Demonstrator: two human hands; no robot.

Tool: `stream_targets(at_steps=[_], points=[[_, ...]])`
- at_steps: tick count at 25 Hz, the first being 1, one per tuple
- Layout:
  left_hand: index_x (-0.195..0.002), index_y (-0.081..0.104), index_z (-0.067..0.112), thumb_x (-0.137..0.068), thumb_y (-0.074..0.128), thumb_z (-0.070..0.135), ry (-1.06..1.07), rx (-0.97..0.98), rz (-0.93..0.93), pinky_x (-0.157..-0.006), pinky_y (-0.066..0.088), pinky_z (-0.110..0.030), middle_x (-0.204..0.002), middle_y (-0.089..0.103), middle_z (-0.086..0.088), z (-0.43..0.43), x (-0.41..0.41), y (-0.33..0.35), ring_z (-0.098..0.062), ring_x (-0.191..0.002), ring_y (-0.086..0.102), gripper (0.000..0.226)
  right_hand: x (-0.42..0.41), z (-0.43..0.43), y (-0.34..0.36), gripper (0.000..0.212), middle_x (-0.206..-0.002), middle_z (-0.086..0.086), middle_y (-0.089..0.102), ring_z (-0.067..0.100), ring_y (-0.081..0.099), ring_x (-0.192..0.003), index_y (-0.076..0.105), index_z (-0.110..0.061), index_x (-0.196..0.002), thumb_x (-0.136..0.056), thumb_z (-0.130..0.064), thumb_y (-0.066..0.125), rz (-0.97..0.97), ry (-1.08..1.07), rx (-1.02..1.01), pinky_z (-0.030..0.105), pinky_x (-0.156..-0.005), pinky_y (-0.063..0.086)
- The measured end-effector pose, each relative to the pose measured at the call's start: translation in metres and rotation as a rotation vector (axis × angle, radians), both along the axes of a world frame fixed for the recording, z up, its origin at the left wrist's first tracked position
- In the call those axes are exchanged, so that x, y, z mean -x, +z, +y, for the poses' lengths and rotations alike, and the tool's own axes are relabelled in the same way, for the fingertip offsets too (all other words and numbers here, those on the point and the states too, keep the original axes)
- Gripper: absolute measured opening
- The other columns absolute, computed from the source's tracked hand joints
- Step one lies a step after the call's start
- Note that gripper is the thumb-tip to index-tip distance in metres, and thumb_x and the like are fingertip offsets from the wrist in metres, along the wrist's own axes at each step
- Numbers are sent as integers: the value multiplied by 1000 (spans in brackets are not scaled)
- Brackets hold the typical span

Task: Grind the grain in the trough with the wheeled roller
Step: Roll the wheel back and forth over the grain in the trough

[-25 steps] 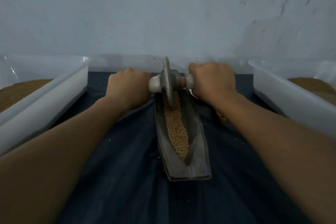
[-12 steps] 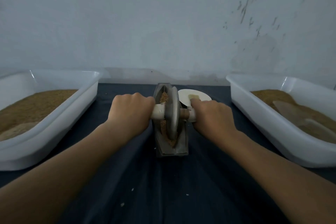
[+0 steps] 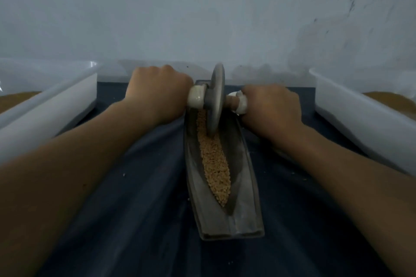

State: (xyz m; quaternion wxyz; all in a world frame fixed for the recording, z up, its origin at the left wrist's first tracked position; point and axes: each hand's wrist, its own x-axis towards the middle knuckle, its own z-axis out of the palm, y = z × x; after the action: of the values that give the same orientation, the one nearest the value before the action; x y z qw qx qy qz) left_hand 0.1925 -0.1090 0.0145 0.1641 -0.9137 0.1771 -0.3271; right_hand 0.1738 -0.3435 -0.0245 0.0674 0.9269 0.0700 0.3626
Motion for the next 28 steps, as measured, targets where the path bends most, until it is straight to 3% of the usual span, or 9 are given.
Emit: stream_targets(at_steps=[4,9,14,17,19,21,23,25,28], points=[[-84,61,29,-82,58,27,28,11,21,-51,29,-30,-65,42,2,-1,-11,0,-23,-56,43,4,-17,-2,2,26,-59,-4,43,24,40,-52,44,-30,-72,-84,-46,61,-58,44,-39,22,-48,20],[-90,63,29,-82,58,32,27,103,79,-58,38,-34,-81,61,-3,4,22,-7,-31,-75,64,9,16,7,8,19,-65,1,60,29,58,-55,57,-24,-77,-73,-38,70,-19,-32,49,26,-49,23],[-82,50,29,-83,58,32,23,108,79,-54,31,-33,-76,57,2,9,79,-12,-28,-72,64,8,75,14,16,29,-56,-3,55,29,54,-49,42,-27,-67,-62,-28,71,2,-19,43,26,-48,27],[-70,33,28,-74,69,31,1,63,48,-45,13,-26,-55,26,7,15,113,-13,-16,-43,33,36,104,11,14,25,-56,-1,55,30,51,-45,50,-22,-69,-58,-26,72,-2,-2,55,26,-44,28],[-67,27,28,-61,79,33,-13,49,29,-46,3,-23,-52,14,10,18,123,-12,-10,-42,7,52,112,8,14,28,-56,-2,54,30,47,-42,52,-21,-69,-53,-23,74,-15,11,73,24,-44,21],[-66,27,28,-52,83,33,-25,67,-13,-48,1,-21,-52,11,11,19,116,-13,-9,-45,-1,57,107,5,12,28,-56,-3,53,29,47,-42,53,-22,-70,-52,-24,75,-27,23,86,24,-47,18],[-67,30,29,-60,77,35,7,51,1,-47,5,-22,-52,15,8,17,97,-16,-12,-41,10,47,92,5,10,30,-51,-6,41,27,39,-42,52,-25,-68,-50,-27,76,-45,6,85,21,-47,14],[-72,35,29,-73,65,36,27,25,-1,-47,20,-27,-56,25,5,13,70,-22,-23,-47,45,31,66,7,10,35,-51,-10,21,23,29,-45,44,-26,-65,-50,-29,75,-74,-23,82,19,-48,7],[-76,45,29,-82,57,32,35,70,-3,-53,30,-32,-61,27,5,7,31,-16,-28,-63,58,14,25,6,10,28,-55,-8,44,26,47,-49,49,-27,-72,-65,-38,74,-48,-34,114,22,-47,10]])
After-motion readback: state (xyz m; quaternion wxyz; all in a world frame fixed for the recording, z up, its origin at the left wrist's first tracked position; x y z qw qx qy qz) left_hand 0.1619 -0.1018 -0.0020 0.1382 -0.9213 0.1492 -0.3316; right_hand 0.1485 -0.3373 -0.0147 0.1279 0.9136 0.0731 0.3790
